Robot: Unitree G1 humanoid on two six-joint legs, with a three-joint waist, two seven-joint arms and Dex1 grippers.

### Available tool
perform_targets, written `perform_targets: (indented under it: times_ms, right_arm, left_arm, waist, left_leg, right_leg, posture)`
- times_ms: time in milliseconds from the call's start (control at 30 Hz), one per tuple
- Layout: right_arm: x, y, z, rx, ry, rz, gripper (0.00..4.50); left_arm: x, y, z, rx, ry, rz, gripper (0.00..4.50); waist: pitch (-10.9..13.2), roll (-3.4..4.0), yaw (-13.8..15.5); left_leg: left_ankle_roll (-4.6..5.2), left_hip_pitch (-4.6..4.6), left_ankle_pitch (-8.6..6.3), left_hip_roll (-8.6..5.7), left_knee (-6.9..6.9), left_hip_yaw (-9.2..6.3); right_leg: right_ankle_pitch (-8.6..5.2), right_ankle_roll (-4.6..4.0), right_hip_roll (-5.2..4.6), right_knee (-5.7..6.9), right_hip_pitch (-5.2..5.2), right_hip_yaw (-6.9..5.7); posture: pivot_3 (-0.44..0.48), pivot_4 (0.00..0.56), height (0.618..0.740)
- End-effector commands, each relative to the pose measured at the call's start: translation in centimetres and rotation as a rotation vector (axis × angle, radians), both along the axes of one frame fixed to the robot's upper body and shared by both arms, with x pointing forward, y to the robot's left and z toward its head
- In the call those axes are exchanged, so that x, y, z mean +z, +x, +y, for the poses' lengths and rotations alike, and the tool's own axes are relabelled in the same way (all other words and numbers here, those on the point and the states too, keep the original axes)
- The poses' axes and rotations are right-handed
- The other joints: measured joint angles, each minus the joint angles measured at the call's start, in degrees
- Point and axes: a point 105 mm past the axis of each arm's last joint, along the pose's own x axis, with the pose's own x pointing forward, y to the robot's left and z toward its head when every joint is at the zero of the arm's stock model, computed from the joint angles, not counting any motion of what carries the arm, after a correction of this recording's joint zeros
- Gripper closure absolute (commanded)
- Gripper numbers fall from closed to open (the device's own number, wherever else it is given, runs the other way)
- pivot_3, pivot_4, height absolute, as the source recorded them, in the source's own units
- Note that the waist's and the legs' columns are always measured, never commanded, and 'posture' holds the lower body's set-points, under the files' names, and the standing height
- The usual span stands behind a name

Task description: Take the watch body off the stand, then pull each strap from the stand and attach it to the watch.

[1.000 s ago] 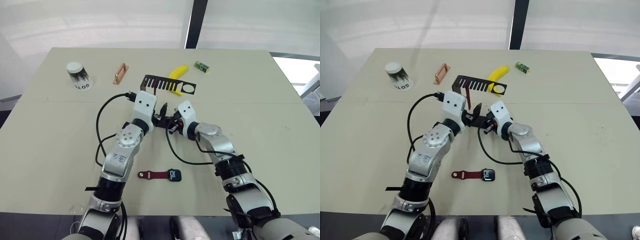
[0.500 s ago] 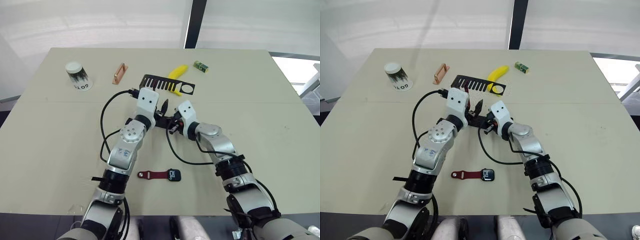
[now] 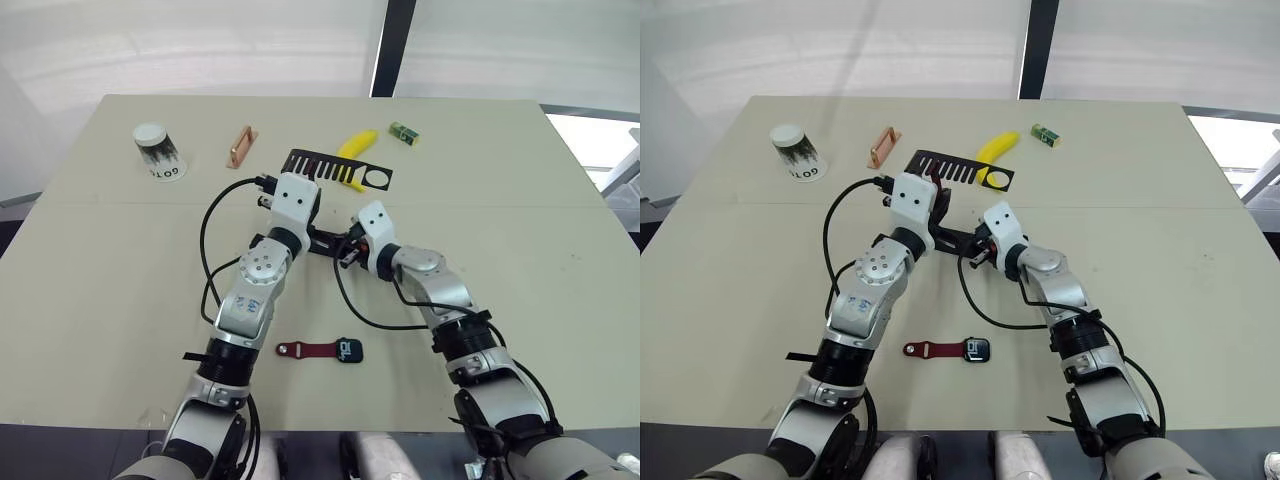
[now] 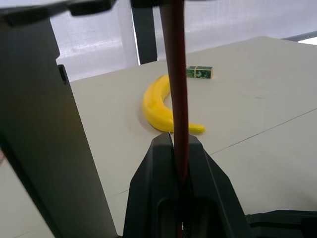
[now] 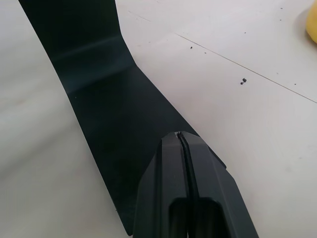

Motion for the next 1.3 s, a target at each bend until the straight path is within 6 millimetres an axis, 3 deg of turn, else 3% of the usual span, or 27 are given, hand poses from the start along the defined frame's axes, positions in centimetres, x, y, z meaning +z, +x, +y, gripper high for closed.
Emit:
perform_targets:
  times_ms: [33,500,733,833,933,1067,1133,1233,1300]
  right_arm:
    - [-2.7,-0.2,-1.3,-0.051,-0.052,0.094,4.50]
    - [-2.8,-0.2,-1.5,-0.050,-0.055,0.096,4.50]
    - [-2.7,-0.1,-1.3,-0.044,-0.052,0.090,4.50]
    - [-1.6,0.1,-1.4,-0.048,-0.021,0.044,4.50]
    - [0.9,-0.2,-1.2,0.000,0.028,-0.070,4.50]
    - [3.2,-2.1,-1.2,0.117,0.054,-0.169,4.50]
    - [4.1,-3.8,-2.2,0.166,0.096,-0.177,4.50]
    - [5.4,-7.1,-3.7,0.263,0.199,-0.139,3.69]
    - [6.5,-9.4,-4.1,0.343,0.302,-0.073,2.84]
  left_arm:
    - [2.0,-0.4,-0.3,-0.012,0.012,-0.100,4.47]
    - [2.8,-3.5,-0.1,-0.080,-0.003,-0.149,4.47]
    - [2.6,-5.9,2.1,-0.111,0.010,-0.114,4.47]
    - [2.4,-7.3,2.5,-0.215,0.002,-0.068,4.47]
    - [2.1,-8.2,4.2,-0.295,-0.031,0.008,4.47]
    - [1.2,-9.1,5.7,-0.443,-0.032,0.131,4.47]
    - [1.2,-9.9,5.8,-0.555,-0.036,0.171,4.47]
    - [1.2,-11.1,5.5,-0.724,-0.038,0.240,4.50]
    - [0.9,-11.4,5.3,-0.803,-0.032,0.277,4.50]
  waist:
    - [0.0,0.00,0.1]
    - [0.0,0.00,0.5]
    - [0.0,0.00,0.5]
    - [0.0,0.00,0.5]
    - [0.0,0.00,0.5]
    - [0.0,0.00,0.5]
    - [0.0,0.01,0.6]
    - [0.0,0.01,0.9]
    - [0.1,0.02,1.0]
  left_leg:
    - [0.00,0.00,0.00,0.00,0.00,0.00]
    - [0.00,0.01,0.00,0.01,-0.01,0.02]
    - [0.00,0.01,0.00,0.01,-0.04,0.03]
    - [0.00,0.01,0.00,0.00,-0.07,0.03]
    - [0.00,0.01,0.00,0.00,-0.06,0.02]
    - [-0.01,0.01,0.01,0.00,-0.10,0.02]
    - [-0.04,-0.01,0.02,-0.01,-0.21,0.02]
    - [-0.04,-0.16,0.02,-0.03,-0.35,-0.06]
    - [-0.04,-0.17,0.02,-0.05,-0.39,-0.11]
  right_leg:
    - [0.00,0.00,0.00,0.00,0.00,0.00]
    - [0.00,0.00,0.00,-0.02,0.00,0.01]
    - [0.00,0.00,0.00,-0.05,0.01,0.02]
    - [0.00,0.00,0.00,-0.06,0.01,0.02]
    - [0.00,0.00,0.00,-0.07,0.01,0.02]
    - [0.00,0.00,0.01,-0.11,0.02,0.02]
    - [0.00,0.00,0.01,-0.26,0.01,0.02]
    - [0.00,0.00,0.00,-0.51,0.00,-0.04]
    - [0.00,0.01,-0.01,-0.60,0.05,-0.07]
  posture:
    - [0.000,0.150,0.740]
    - [0.000,0.150,0.740]
    - [0.000,0.150,0.740]
    - [0.000,0.150,0.740]
    - [0.000,0.150,0.740]
    - [0.000,0.150,0.740]
    - [0.000,0.150,0.740]
    - [0.000,0.150,0.740]
    - [0.000,0.150,0.740]
